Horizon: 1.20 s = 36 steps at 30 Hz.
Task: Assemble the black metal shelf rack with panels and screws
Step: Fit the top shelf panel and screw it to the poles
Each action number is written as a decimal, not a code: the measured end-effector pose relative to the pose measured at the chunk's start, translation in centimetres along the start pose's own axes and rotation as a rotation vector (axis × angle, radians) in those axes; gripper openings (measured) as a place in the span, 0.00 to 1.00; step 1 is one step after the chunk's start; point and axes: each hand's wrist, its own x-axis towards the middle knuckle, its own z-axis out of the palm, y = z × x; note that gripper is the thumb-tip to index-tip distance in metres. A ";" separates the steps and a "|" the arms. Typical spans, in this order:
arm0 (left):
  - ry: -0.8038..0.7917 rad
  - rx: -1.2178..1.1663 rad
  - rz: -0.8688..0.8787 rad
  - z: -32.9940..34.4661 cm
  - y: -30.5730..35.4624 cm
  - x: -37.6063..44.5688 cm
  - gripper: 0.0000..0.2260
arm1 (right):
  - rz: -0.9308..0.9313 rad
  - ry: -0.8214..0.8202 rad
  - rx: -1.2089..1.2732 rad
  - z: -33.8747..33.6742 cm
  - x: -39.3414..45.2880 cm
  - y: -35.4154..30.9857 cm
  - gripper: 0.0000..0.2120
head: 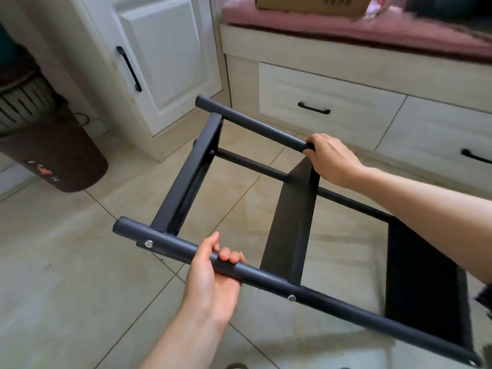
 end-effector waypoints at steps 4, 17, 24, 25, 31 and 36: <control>-0.108 0.084 0.091 1.8 3.2 -2.5 0.12 | 0.023 0.081 0.040 -4.7 -1.5 -1.2 0.10; -0.355 0.422 0.447 7.9 5.9 -8.3 0.12 | 0.204 0.379 0.269 -12.6 -13.1 2.5 0.07; -0.416 0.588 0.543 9.4 3.0 -10.5 0.12 | 0.202 0.305 0.436 -14.6 -21.5 5.4 0.22; -0.427 0.619 0.544 9.7 2.7 -10.9 0.13 | 0.214 0.300 0.441 -14.9 -22.5 5.8 0.21; -0.425 0.768 0.649 11.1 0.9 -12.4 0.19 | 0.316 0.270 0.560 -16.2 -27.0 7.4 0.15; -0.438 0.845 0.702 11.3 -0.7 -12.5 0.18 | 0.386 0.260 0.578 -16.6 -29.4 8.4 0.13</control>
